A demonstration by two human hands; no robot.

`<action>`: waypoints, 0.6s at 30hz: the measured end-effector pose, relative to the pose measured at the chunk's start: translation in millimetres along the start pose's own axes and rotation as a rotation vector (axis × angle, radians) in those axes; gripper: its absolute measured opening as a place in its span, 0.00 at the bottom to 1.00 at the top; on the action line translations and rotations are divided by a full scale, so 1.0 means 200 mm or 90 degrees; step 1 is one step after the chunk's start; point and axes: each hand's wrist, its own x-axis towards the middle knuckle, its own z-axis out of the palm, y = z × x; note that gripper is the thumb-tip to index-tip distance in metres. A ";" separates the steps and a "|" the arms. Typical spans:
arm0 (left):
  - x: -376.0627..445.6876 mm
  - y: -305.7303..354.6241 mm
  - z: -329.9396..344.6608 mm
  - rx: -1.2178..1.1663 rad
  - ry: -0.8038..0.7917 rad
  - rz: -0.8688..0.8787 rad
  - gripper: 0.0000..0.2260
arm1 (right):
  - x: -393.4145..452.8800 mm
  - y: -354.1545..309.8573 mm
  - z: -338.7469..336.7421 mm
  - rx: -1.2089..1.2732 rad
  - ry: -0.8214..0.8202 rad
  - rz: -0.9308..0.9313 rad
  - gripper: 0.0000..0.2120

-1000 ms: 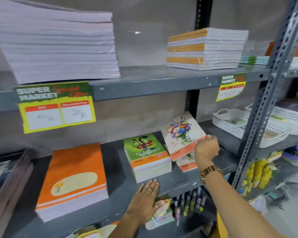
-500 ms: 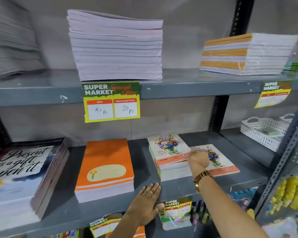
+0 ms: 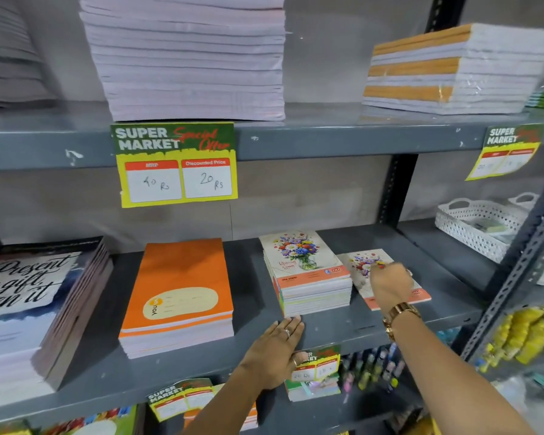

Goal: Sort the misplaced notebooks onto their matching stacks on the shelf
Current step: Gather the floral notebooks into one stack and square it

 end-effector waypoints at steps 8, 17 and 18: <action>0.22 0.12 0.06 0.048 0.007 0.080 0.27 | 0.22 0.27 -0.10 -0.246 -0.235 0.119 0.57; 0.40 0.22 0.10 0.081 0.015 0.110 0.28 | 0.40 0.32 -0.11 -0.356 -0.273 0.090 0.47; 0.41 0.22 0.10 0.079 0.018 0.110 0.27 | 0.41 0.32 -0.11 -0.335 -0.254 0.079 0.40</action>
